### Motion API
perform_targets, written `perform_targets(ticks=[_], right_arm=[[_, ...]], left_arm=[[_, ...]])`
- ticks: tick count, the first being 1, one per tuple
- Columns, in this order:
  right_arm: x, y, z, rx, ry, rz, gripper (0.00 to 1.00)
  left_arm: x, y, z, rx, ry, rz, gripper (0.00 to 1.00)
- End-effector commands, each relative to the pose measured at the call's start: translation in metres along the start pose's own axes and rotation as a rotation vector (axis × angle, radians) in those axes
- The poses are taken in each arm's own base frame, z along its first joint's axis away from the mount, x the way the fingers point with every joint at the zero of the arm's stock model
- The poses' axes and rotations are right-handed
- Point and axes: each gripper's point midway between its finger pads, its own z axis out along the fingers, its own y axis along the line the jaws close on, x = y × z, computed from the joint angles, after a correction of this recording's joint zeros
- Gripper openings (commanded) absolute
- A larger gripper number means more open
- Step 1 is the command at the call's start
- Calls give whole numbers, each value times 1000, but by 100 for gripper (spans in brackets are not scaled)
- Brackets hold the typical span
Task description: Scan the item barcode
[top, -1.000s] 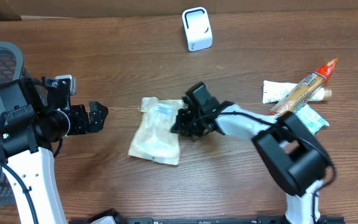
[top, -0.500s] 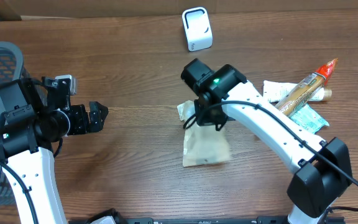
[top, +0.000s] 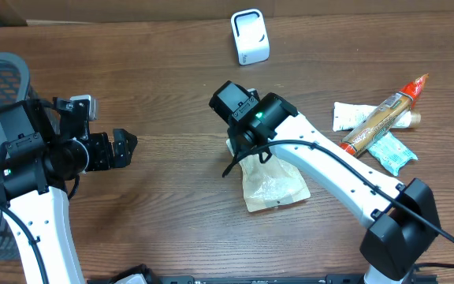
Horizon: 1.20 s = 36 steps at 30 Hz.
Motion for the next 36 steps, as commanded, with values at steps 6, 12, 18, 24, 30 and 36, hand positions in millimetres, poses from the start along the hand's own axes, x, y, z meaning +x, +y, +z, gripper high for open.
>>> perform_targets(ticks=[6, 12, 18, 24, 30, 36], right_arm=[[21, 19, 80, 148, 99, -185, 61], [30, 28, 105, 226, 106, -271, 55], [40, 26, 117, 329, 117, -338, 59], [53, 5, 129, 454, 178, -391, 64], [64, -5, 130, 489, 220, -405, 56], [65, -8, 131, 495, 219, -379, 16]], left_arm=[[-2, -3, 0, 15, -7, 31, 100], [-2, -3, 0, 15, -7, 31, 99], [-2, -3, 0, 15, -7, 31, 100], [-2, -3, 0, 15, -7, 31, 100], [-2, -3, 0, 15, -7, 31, 99], [-2, -3, 0, 15, -7, 31, 99]])
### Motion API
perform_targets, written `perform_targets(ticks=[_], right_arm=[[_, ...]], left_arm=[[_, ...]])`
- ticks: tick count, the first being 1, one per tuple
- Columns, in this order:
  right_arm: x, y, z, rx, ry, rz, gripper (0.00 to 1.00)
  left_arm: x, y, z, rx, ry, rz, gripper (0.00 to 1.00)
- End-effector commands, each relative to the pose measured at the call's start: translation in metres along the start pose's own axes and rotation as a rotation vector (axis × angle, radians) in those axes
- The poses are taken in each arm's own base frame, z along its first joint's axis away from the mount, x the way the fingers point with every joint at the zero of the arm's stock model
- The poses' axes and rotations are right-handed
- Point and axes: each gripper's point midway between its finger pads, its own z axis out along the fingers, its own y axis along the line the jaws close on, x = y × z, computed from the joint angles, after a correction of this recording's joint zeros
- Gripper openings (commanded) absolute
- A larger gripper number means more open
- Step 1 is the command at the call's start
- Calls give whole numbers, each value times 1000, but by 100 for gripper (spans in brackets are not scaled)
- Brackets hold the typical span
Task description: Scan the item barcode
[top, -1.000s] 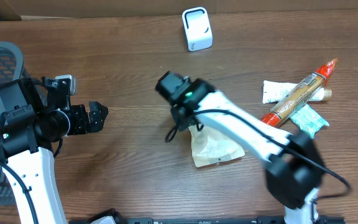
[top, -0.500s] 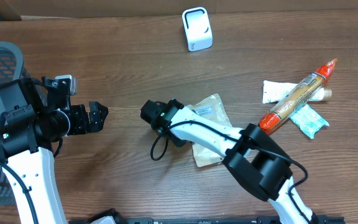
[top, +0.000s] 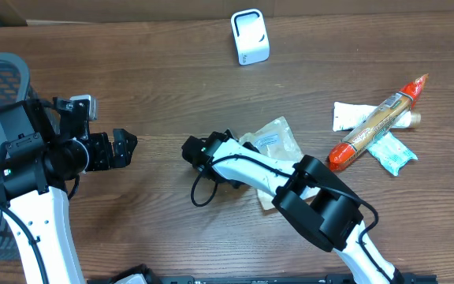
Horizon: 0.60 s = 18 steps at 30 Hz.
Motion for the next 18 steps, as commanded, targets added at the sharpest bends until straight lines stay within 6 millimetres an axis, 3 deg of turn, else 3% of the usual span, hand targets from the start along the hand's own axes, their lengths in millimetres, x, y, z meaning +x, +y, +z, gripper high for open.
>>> perform_targets(ticks=[1, 3, 8, 18], right_arm=[[8, 7, 16, -3, 43, 9, 11], [7, 8, 16, -11, 43, 12, 4], [3, 15, 7, -86, 42, 38, 4], [-21, -7, -61, -397, -61, 182, 4]], left_arm=[[-2, -3, 0, 15, -7, 31, 99], [-2, -3, 0, 15, -7, 31, 100], [-2, -3, 0, 15, -7, 31, 100], [-2, -3, 0, 15, -7, 31, 100]])
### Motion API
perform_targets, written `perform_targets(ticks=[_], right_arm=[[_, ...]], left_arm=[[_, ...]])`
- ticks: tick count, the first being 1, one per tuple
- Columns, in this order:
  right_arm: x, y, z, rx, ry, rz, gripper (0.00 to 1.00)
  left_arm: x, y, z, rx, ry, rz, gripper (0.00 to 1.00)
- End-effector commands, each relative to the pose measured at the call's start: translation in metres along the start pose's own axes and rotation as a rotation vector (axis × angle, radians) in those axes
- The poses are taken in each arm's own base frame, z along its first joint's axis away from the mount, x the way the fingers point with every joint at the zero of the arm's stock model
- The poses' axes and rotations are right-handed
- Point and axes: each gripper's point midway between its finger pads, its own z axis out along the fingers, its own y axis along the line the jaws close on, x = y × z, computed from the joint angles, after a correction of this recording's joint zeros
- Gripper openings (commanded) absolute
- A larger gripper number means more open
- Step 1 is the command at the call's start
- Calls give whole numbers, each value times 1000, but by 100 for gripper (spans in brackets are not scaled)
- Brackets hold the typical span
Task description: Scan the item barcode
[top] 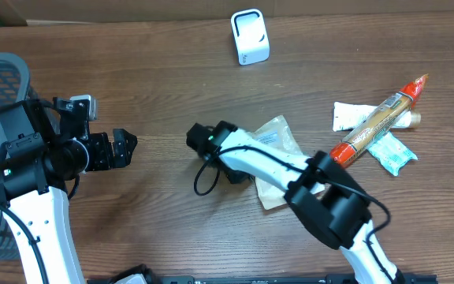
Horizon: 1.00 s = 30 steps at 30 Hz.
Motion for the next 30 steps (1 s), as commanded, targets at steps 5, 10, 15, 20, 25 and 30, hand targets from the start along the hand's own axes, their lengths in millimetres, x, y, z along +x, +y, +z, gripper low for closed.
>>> perform_targets(ticks=[5, 10, 15, 20, 25, 30], right_arm=[[-17, -12, -91, -407, -122, 99, 4], [-19, -34, -122, -571, -167, 146, 4], [-19, -31, -161, -865, -218, 83, 4], [-23, -21, -199, -1171, -257, 41, 4], [-29, -13, -207, -1339, -270, 58, 4], [-34, 4, -168, -1367, -198, 201, 4]], left_arm=[[-2, -3, 0, 15, -7, 31, 100], [-2, -3, 0, 15, -7, 31, 99], [-2, -3, 0, 15, -7, 31, 100], [-2, -3, 0, 15, -7, 31, 99], [-2, -3, 0, 15, -7, 31, 99], [-2, -3, 0, 15, -7, 31, 100]])
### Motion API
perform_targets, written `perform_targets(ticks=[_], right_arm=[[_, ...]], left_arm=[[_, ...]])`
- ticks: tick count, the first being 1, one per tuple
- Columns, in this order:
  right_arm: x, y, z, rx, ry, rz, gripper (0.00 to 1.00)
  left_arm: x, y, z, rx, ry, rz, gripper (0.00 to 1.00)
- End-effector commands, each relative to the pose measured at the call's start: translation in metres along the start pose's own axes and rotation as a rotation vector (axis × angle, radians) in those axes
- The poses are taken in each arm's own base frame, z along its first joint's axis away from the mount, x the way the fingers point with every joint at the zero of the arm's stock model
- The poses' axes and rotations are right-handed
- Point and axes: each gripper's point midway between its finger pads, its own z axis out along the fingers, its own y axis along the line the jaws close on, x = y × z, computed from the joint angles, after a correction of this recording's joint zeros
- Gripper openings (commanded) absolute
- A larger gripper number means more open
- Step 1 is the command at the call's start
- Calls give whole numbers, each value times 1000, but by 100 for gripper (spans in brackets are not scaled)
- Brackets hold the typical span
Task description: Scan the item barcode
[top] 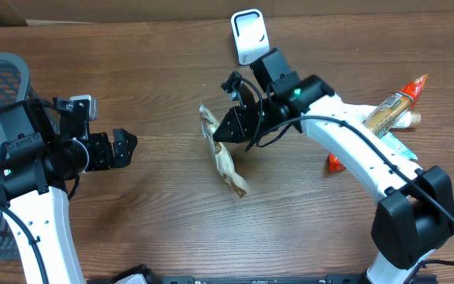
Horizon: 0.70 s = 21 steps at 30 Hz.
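A clear crinkled packet with tan contents [222,155] hangs edge-on above the table's middle. My right gripper [218,135] is shut on its upper end. The white barcode scanner [249,36] stands at the table's far edge, just behind the right wrist. My left gripper [126,148] hovers at the left, open and holding nothing, well apart from the packet. The packet's label and barcode do not show from the overhead view.
An orange-capped brown tube [386,112] lies on white and teal sachets [392,151] at the right, partly under the right arm. A grey mesh basket [2,72] stands at the far left beside the left arm.
The packet lay flat on the table with my right gripper low at its left edge. Now the gripper holds it lifted and hanging, and the right wrist is nearer the scanner. The left arm has not moved.
First my right gripper was over the top end of the packet lying flat mid-table. Then the packet lay further back, with the gripper low at its left edge, and stayed so. Now it hangs from the shut gripper in front of the scanner.
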Motion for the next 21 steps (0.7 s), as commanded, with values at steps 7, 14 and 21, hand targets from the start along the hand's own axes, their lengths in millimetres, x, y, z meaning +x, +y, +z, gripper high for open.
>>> perform_targets(ticks=[7, 14, 21], right_arm=[[40, -82, 26, 70, -45, 335, 4], [43, -134, -5, 201, -90, 379, 5], [55, -146, -14, 238, -60, 386, 82]], left_arm=[[-2, -3, 0, 15, -7, 31, 99], [-2, -3, 0, 15, -7, 31, 99], [-2, -3, 0, 15, -7, 31, 99]])
